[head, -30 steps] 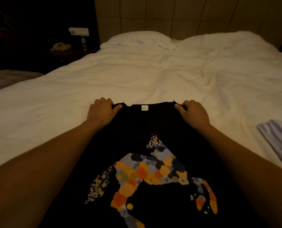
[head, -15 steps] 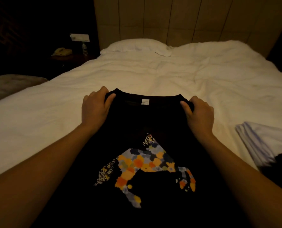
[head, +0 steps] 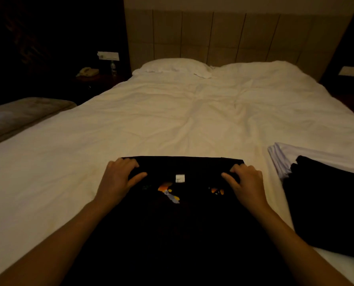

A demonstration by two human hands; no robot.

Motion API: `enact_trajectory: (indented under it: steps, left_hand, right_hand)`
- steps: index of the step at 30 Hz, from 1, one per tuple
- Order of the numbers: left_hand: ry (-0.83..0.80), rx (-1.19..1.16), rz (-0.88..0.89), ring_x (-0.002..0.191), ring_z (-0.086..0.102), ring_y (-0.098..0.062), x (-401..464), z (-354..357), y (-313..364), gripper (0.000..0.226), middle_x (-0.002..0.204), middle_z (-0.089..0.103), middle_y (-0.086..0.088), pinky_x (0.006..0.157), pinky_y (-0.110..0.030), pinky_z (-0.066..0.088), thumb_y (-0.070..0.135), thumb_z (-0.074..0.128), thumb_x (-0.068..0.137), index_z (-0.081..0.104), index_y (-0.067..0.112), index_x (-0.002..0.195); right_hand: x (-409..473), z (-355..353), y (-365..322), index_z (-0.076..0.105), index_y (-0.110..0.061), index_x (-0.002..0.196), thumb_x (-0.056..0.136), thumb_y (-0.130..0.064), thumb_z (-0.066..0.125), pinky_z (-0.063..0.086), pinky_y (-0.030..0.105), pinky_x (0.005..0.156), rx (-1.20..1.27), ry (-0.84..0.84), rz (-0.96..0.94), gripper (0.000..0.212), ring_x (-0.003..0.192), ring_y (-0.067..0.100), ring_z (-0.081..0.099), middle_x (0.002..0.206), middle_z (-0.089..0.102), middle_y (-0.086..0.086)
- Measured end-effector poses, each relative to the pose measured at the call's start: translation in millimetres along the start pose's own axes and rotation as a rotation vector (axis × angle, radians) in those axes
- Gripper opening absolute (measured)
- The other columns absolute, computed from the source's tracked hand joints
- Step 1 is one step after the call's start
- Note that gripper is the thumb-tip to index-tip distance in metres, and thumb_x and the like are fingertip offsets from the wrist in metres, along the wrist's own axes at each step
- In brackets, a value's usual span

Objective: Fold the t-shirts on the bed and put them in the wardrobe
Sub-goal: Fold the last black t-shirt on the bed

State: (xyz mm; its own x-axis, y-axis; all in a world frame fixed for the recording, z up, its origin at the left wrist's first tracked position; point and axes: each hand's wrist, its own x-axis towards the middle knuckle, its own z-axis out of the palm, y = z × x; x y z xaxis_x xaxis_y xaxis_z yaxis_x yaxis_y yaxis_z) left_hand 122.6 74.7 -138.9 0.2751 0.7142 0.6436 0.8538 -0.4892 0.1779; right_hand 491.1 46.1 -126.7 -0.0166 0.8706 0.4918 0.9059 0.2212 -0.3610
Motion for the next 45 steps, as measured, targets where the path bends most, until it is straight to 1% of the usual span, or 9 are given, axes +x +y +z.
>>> enact_trajectory:
  steps: [4, 9, 14, 18, 22, 27, 34, 40, 45]
  left_hand:
    - [-0.180, -0.020, -0.017, 0.084, 0.056, -0.018, -31, -9, 8, 0.082, 0.094, 0.062, 0.007, 0.073, -0.032, 0.034, 0.088, 0.020, 0.079, 0.064, 0.022, 0.101]
    - [-0.336, -0.078, -0.046, 0.099, 0.048, -0.006, -37, -23, 30, 0.091, 0.112, 0.058, 0.013, 0.085, -0.027, 0.034, 0.094, 0.022, 0.070, 0.061, 0.029, 0.121]
    - [-0.453, -0.199, -0.054, 0.083, 0.052, -0.001, -40, -28, 37, 0.082, 0.090, 0.056, 0.012, 0.077, -0.027, 0.045, 0.094, 0.012, 0.072, 0.060, 0.030, 0.090]
    - [-0.290, -0.241, -0.120, 0.070, 0.052, -0.004, -27, -26, 35, 0.063, 0.075, 0.053, 0.008, 0.063, -0.025, 0.037, 0.080, 0.020, 0.086, 0.055, 0.029, 0.078]
    - [-0.274, -0.120, -0.158, 0.100, 0.055, -0.017, 11, -3, 29, 0.033, 0.107, 0.060, 0.001, 0.081, -0.029, 0.040, 0.043, 0.042, 0.101, 0.061, 0.017, 0.111]
    - [-0.466, -0.110, -0.302, 0.136, 0.038, -0.027, 53, 33, 8, 0.055, 0.147, 0.043, -0.010, 0.108, -0.036, 0.032, 0.047, 0.039, 0.102, 0.041, 0.012, 0.145]
    - [-0.474, 0.020, -0.221, 0.088, 0.048, -0.022, 65, 66, -24, 0.038, 0.091, 0.051, -0.003, 0.074, -0.034, 0.034, 0.048, 0.035, 0.103, 0.052, 0.016, 0.095]
    - [-0.214, 0.151, -0.058, 0.077, 0.048, -0.026, 84, 66, -33, 0.036, 0.079, 0.047, -0.001, 0.069, -0.037, 0.032, 0.044, 0.045, 0.101, 0.054, 0.013, 0.083]
    - [-0.186, 0.195, -0.045, 0.080, 0.052, -0.030, 76, 61, -24, 0.030, 0.083, 0.056, -0.005, 0.072, -0.038, 0.029, 0.038, 0.051, 0.099, 0.057, 0.012, 0.087]
  right_hand:
    - [-32, -4, -4, 0.057, -0.031, 0.087, 0.091, -0.050, 0.060, 0.022, 0.027, 0.075, 0.013, -0.181, 0.006, 0.020, 0.089, 0.014, 0.048, 0.085, 0.051, -0.014]
    - [-43, -11, -22, 0.065, -0.030, 0.119, 0.090, -0.065, 0.045, 0.036, 0.034, 0.098, 0.091, -0.271, -0.010, 0.050, 0.111, 0.009, 0.048, 0.117, 0.060, -0.012]
    - [-50, -16, -31, 0.065, -0.026, 0.080, 0.096, -0.053, 0.046, 0.039, 0.028, 0.075, 0.074, -0.362, -0.014, 0.036, 0.080, 0.002, 0.051, 0.082, 0.057, -0.013]
    - [-36, -17, -28, 0.050, -0.022, 0.062, 0.098, -0.046, 0.047, 0.032, 0.030, 0.056, 0.090, -0.247, 0.054, 0.044, 0.063, 0.011, 0.052, 0.064, 0.052, -0.002]
    - [5, -4, -27, 0.064, -0.021, 0.112, 0.097, -0.037, 0.053, 0.044, 0.030, 0.077, 0.041, -0.157, 0.063, 0.025, 0.101, 0.016, 0.057, 0.107, 0.064, -0.002]
    - [54, 27, -15, 0.043, -0.014, 0.145, 0.100, -0.037, 0.052, 0.037, 0.038, 0.107, -0.017, -0.296, 0.099, 0.052, 0.133, 0.026, 0.043, 0.144, 0.049, 0.009]
    - [78, 53, 14, 0.057, -0.017, 0.112, 0.098, -0.054, 0.044, 0.038, 0.037, 0.085, -0.296, -0.358, -0.031, 0.041, 0.100, 0.025, 0.054, 0.109, 0.061, 0.004]
    - [98, 51, 17, 0.058, -0.016, 0.097, 0.097, -0.056, 0.042, 0.031, 0.036, 0.073, -0.397, -0.178, -0.103, 0.043, 0.087, 0.025, 0.052, 0.093, 0.060, 0.004]
    - [86, 48, 14, 0.057, -0.017, 0.099, 0.098, -0.056, 0.040, 0.032, 0.037, 0.078, -0.414, -0.237, -0.043, 0.042, 0.091, 0.025, 0.052, 0.097, 0.062, 0.003]
